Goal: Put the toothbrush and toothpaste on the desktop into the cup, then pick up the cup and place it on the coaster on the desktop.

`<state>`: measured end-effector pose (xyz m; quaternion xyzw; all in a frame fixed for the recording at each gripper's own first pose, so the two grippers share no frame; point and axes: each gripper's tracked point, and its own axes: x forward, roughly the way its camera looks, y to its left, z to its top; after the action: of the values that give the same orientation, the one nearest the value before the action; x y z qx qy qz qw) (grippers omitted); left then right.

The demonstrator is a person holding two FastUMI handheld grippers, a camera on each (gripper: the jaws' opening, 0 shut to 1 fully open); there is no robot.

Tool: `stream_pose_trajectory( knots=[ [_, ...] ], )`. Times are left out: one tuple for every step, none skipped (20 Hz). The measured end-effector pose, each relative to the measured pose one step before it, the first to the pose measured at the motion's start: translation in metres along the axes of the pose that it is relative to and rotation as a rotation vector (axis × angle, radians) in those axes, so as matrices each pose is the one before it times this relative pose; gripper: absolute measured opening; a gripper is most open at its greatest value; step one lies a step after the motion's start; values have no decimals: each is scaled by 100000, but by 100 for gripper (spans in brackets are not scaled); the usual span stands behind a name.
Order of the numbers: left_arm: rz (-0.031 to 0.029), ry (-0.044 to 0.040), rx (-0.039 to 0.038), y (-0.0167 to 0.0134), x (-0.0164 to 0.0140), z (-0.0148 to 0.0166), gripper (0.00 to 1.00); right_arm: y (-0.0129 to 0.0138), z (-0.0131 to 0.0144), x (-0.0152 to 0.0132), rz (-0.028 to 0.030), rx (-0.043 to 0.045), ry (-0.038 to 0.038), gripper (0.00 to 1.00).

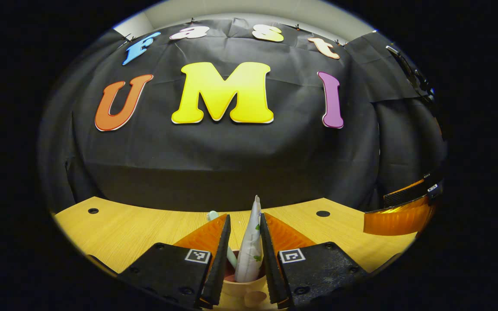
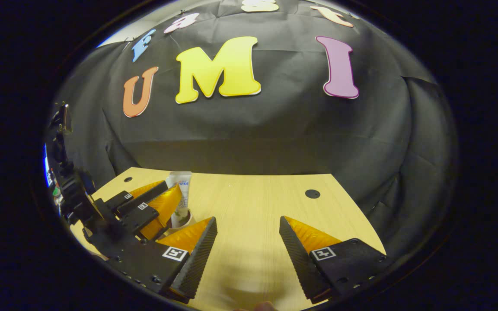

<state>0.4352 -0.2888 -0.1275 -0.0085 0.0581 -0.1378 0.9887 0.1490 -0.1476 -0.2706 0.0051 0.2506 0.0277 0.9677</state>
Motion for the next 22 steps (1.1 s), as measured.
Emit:
stream_pose_trajectory(
  knots=[
    [-1118,2450,-748,-321,-243,-662,44,103,-25,1,205,97,-126,88],
    [-439,949,-1174,-90,-563,-117,47,162,145,-28,228,-31,-212,88],
    [508,778,-873,92,-474,27,48,145,-41,-41,150,-345,255,88],
    [290,332,-915,65,-468,59,50,118,-51,-63,-48,-454,428,88],
    [1439,924,-788,255,-496,46,51,84,-144,-2,76,184,367,88],
    [1263,1068,-703,488,-345,27,57,188,13,-94,261,515,398,88],
    [172,1459,-1004,248,-610,-275,61,211,-182,35,-108,273,675,90],
    [824,1684,-968,230,-634,-45,72,325,-156,-81,79,307,609,90],
    [1248,1304,-1198,448,-738,-237,78,337,-81,-12,25,137,649,90],
    [1702,1234,-1423,592,-797,81,86,412,-103,27,-350,-132,1009,91],
    [2814,1454,-877,818,-604,110,92,233,-308,71,-1200,-722,1819,92],
    [1275,947,-1003,676,-1111,252,100,327,-264,23,-858,-953,1743,92],
    [1644,100,-722,724,-920,432,100,677,-121,-6,316,-688,1890,92],
    [1921,-333,-335,779,-846,717,100,706,71,-109,398,-368,1674,93],
    [1810,-24,-149,781,-775,644,100,903,156,-189,1337,275,1159,94],
    [1454,-237,-242,795,-725,747,100,955,243,-234,730,-101,1130,94],
    [1106,-641,-17,717,-729,801,100,1019,267,-132,1122,-523,863,94],
    [830,-1011,510,699,-752,672,100,1094,274,-68,900,-578,543,94],
    [729,-598,872,707,-556,709,100,973,185,-132,903,-505,810,94],
    [819,-325,645,933,-705,447,100,924,-34,-34,399,-96,1461,94],
    [513,-27,-111,435,-403,709,100,925,-259,184,759,19,2176,93],
    [691,-82,-439,841,-406,376,100,867,-311,174,566,497,3080,93]
  ],
)
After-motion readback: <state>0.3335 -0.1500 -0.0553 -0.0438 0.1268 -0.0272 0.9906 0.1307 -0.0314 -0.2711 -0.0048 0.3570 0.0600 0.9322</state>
